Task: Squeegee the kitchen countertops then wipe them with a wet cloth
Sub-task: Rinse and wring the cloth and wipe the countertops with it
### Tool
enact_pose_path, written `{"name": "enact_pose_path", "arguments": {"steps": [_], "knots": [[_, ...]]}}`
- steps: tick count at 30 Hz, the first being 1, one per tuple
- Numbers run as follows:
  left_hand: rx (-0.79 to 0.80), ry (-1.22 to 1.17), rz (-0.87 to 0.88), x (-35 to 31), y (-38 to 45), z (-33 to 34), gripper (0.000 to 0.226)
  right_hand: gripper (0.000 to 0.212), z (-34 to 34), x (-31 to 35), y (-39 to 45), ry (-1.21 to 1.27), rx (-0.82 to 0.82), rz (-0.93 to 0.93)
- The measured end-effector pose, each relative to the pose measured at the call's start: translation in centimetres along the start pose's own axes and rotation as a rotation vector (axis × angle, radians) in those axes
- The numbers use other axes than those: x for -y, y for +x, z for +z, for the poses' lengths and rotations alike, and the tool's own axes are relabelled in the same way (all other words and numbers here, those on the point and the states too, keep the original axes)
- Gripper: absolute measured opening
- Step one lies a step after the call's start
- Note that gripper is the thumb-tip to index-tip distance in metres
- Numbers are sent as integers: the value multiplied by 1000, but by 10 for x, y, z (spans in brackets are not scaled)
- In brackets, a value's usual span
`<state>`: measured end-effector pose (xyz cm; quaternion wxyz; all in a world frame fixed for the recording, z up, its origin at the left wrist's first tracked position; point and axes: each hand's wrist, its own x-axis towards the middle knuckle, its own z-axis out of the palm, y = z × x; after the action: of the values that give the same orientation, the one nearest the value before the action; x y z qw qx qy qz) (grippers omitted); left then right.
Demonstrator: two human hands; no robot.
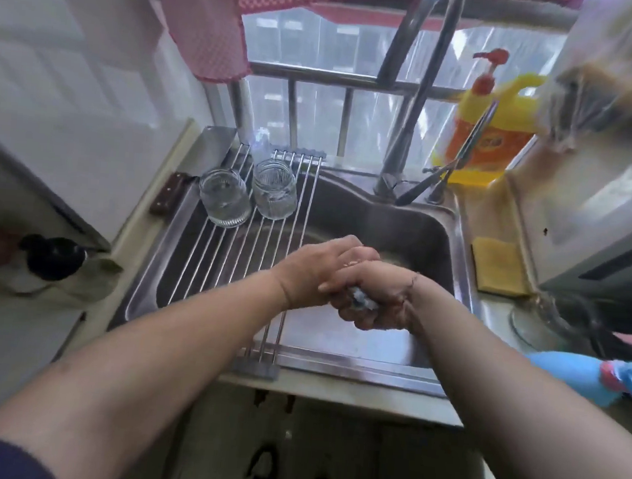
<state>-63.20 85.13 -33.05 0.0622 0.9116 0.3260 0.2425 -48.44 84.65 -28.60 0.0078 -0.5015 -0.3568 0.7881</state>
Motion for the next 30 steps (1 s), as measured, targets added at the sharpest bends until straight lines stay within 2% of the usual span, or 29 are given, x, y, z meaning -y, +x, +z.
{"name": "enact_pose_path", "arguments": {"steps": [3,4,7,10,11,15,18,21,24,28,30], "knots": [[14,216,-67,22,9,15,34,24,-17,14,20,-248,-180,-5],[71,276,-93,28,13,20,32,24,-21,19,25,-402,-252,-3],[416,327,-332,29,26,25,29,26,-25,24,43,-855,-442,27],[532,315,-490,27,33,32,17,8,-26,17,65,-1117,-607,2],[555,291,-539,25,34,34,20,11,-27,13,71,-1157,-657,-8],[639,38,-782,22,33,39,9,17,-31,0,78,-1436,-746,-94],[634,-186,-899,21,28,45,6,22,-38,-7,80,-1681,-748,-219],[613,-441,-1005,18,22,50,8,9,-45,-13,86,-1806,-742,-399],[621,-692,-1130,14,18,47,12,30,-51,-19,89,-1793,-763,-502],[700,-933,-1225,11,16,38,25,16,-54,-21,86,-1823,-755,-795],[771,-1043,-1237,8,13,35,34,15,-56,-22,87,-1840,-774,-869]]}}
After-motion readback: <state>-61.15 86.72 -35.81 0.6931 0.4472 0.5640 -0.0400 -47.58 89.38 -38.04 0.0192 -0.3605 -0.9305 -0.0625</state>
